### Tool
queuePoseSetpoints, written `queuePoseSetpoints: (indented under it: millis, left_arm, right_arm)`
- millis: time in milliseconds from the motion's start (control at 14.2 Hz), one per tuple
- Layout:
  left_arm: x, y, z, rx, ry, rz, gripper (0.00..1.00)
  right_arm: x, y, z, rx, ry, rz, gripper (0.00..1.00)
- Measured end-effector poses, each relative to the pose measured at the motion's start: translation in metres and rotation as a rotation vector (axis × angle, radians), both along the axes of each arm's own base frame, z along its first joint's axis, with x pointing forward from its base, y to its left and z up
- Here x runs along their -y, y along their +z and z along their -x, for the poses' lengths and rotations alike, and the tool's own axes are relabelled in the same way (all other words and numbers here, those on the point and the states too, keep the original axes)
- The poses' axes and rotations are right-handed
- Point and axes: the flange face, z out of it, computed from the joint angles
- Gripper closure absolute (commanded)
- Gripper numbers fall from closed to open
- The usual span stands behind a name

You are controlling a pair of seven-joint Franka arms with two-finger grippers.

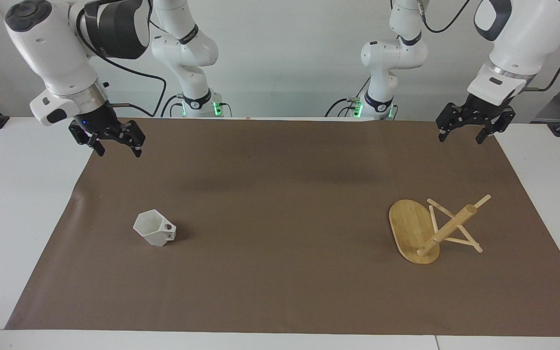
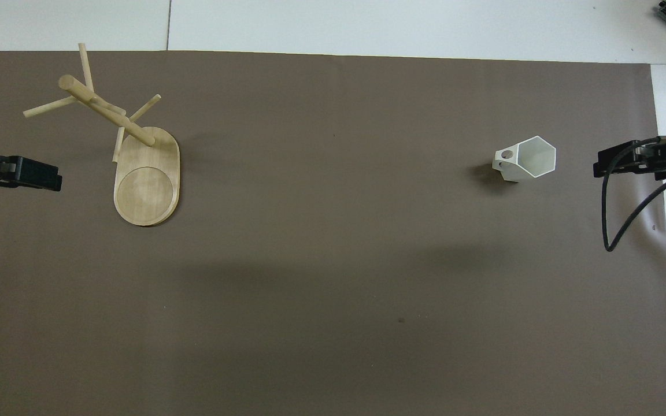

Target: Hang cup on rack

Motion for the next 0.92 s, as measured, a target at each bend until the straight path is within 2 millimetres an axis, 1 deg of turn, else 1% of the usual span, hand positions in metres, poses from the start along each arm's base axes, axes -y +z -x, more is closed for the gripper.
queuePoseSetpoints:
  millis: [916]
  left_arm:
    - [0.0000, 0.0000, 0.0000, 0.000, 0.000, 0.000, 0.00]
  right_arm:
    - [0.0014, -0.0005, 0.0034, -0.003, -0.003, 0.000, 0.00]
